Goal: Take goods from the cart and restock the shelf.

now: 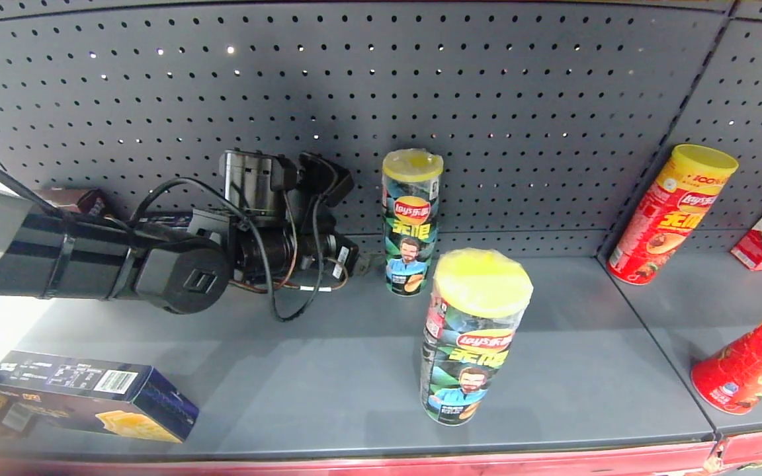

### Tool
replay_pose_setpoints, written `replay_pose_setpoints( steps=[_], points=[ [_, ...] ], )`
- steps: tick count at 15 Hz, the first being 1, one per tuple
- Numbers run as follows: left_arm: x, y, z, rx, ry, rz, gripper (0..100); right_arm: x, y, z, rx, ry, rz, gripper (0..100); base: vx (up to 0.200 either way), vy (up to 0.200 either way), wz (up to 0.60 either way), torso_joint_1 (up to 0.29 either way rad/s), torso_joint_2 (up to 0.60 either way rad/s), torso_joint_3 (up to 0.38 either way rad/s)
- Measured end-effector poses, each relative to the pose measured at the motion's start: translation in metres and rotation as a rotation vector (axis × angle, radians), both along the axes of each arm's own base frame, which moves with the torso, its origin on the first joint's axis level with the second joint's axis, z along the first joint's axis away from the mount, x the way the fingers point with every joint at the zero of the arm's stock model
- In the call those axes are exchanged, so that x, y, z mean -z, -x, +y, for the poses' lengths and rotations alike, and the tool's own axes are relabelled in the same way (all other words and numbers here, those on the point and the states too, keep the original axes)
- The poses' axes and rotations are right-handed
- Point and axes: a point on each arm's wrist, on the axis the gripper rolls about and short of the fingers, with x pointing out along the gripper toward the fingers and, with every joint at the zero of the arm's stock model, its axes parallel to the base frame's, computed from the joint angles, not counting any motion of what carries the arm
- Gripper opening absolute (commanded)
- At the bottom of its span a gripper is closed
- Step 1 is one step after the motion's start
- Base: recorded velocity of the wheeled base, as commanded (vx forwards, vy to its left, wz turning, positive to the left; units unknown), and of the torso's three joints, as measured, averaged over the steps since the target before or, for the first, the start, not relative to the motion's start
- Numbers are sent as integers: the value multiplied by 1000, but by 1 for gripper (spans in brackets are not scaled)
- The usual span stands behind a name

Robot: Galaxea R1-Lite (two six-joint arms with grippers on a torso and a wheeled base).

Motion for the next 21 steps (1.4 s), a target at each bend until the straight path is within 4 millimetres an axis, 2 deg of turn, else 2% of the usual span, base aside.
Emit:
replay_pose_setpoints(
  steps=[3, 6, 13, 21],
  points=[
    [0, -1, 6, -114, -43, -18, 100, 0, 0, 0, 0, 1, 0, 100, 0, 0, 0, 0, 0, 0],
    [-4, -2, 3, -164, -45, -68, 100, 0, 0, 0, 0, 0, 0, 100, 0, 0, 0, 0, 0, 0],
    [0, -11, -2, -177, -12, -61, 100, 0, 0, 0, 0, 1, 0, 100, 0, 0, 0, 0, 0, 0],
    [15, -15, -9, -183, 39, 5, 100, 0, 0, 0, 0, 0, 0, 100, 0, 0, 0, 0, 0, 0]
  ],
)
